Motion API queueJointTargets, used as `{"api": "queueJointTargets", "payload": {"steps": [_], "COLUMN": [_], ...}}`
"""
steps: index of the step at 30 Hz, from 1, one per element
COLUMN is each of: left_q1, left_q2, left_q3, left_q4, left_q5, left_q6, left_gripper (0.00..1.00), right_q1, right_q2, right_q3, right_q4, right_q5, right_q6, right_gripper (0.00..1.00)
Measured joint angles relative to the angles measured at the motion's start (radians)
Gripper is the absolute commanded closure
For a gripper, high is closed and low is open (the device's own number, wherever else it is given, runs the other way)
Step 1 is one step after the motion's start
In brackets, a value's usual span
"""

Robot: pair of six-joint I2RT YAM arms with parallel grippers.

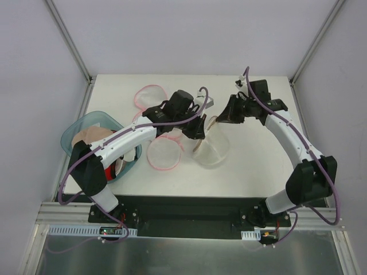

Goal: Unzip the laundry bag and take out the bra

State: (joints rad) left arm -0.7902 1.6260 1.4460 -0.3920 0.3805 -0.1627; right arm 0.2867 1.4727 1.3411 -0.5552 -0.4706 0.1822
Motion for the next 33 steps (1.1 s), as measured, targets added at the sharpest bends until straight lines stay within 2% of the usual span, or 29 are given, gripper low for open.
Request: {"api": "queueJointTargets", "payload": {"steps": [7, 16, 22, 23, 24, 27, 28, 30, 33], "left_q1": [0.0, 0.0, 0.0, -0.001, -0.001, 0.0, -0.001, -0.001, -0.001], "left_q2": [-0.005, -0.053, -0.093, -0.095, -0.095, -0.095, -0.095, -0.095, -0.093], "left_q3": [-0.034, -0.065, -0.087, -0.088, -0.088, -0.091, -0.091, -0.091, -0.081], "left_q4": [-0.009, 0.008, 0.03, 0.031, 0.031, 0.017, 0.01, -0.007, -0.022], "left_q5": [-0.017, -0.031, -0.023, -0.022, -0.022, -0.013, -0.006, 0.013, 0.032], "left_q6": [0.028, 0.1, 0.155, 0.161, 0.165, 0.181, 0.182, 0.181, 0.177], "left_gripper": [1.0, 1.0, 1.0, 0.94, 0.78, 0.18, 0.08, 0.01, 0.01], "right_q1": [-0.035, -0.038, -0.085, -0.087, -0.087, -0.085, -0.088, -0.088, -0.073], "right_q2": [0.106, 0.029, 0.001, 0.0, -0.003, -0.023, -0.034, -0.063, -0.118], "right_q3": [-0.003, -0.016, -0.066, -0.076, -0.085, -0.108, -0.114, -0.132, -0.156], "right_q4": [0.024, 0.015, 0.024, 0.03, 0.036, 0.061, 0.07, 0.088, 0.096], "right_q5": [-0.095, -0.066, -0.07, -0.074, -0.074, -0.051, -0.035, -0.013, 0.005], "right_q6": [0.008, -0.02, 0.0, 0.006, 0.011, 0.018, 0.019, 0.023, 0.023], "right_gripper": [0.98, 0.99, 0.98, 0.99, 0.99, 0.99, 0.99, 0.98, 0.99]}}
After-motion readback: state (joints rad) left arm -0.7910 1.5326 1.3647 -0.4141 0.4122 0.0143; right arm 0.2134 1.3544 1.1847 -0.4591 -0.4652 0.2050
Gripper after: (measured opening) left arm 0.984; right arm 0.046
